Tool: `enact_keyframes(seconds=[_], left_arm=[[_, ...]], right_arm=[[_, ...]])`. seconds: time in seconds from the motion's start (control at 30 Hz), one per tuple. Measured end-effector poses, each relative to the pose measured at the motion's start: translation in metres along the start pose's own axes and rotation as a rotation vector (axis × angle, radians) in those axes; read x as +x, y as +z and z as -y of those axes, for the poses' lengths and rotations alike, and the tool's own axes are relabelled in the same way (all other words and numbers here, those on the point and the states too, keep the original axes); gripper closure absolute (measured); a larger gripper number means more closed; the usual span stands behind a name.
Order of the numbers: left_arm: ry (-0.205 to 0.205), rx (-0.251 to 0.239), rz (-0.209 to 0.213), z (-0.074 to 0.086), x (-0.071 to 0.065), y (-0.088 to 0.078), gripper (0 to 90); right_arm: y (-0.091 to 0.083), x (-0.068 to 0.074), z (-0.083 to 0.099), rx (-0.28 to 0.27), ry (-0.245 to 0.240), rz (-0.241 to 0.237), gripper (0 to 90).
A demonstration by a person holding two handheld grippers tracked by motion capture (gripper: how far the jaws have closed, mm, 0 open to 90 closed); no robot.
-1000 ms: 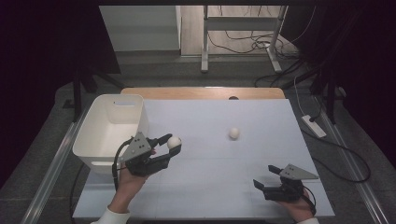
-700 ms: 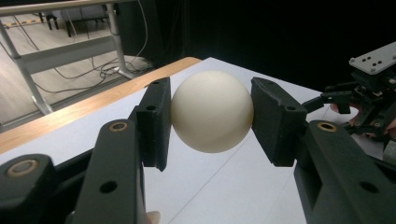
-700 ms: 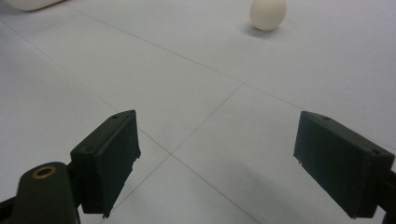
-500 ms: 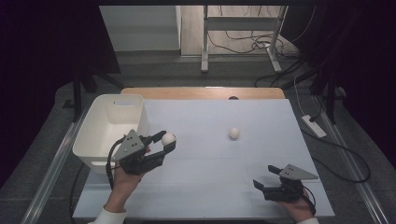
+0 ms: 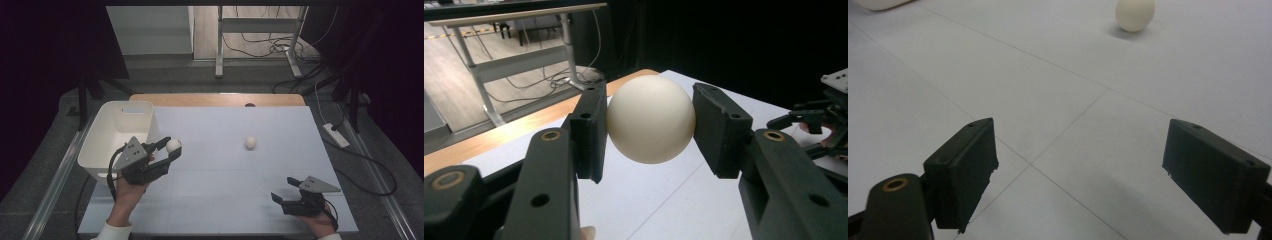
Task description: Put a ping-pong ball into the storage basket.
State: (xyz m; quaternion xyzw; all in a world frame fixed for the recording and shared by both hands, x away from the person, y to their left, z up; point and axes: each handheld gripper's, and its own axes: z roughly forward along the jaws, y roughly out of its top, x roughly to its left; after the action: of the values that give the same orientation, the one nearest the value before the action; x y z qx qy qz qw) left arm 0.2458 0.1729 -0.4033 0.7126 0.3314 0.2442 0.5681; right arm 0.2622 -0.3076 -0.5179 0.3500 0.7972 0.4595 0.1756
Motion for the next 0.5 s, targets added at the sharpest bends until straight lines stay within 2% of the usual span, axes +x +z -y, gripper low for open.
enact_keyframes(seconds=[0.5], left_arm=[[-0.025,-0.006,-0.040,0.002,0.012,-0.008,50.9]], right_arm=[[0.000,0.000,0.000,0.003,0.000,0.004,14.0]])
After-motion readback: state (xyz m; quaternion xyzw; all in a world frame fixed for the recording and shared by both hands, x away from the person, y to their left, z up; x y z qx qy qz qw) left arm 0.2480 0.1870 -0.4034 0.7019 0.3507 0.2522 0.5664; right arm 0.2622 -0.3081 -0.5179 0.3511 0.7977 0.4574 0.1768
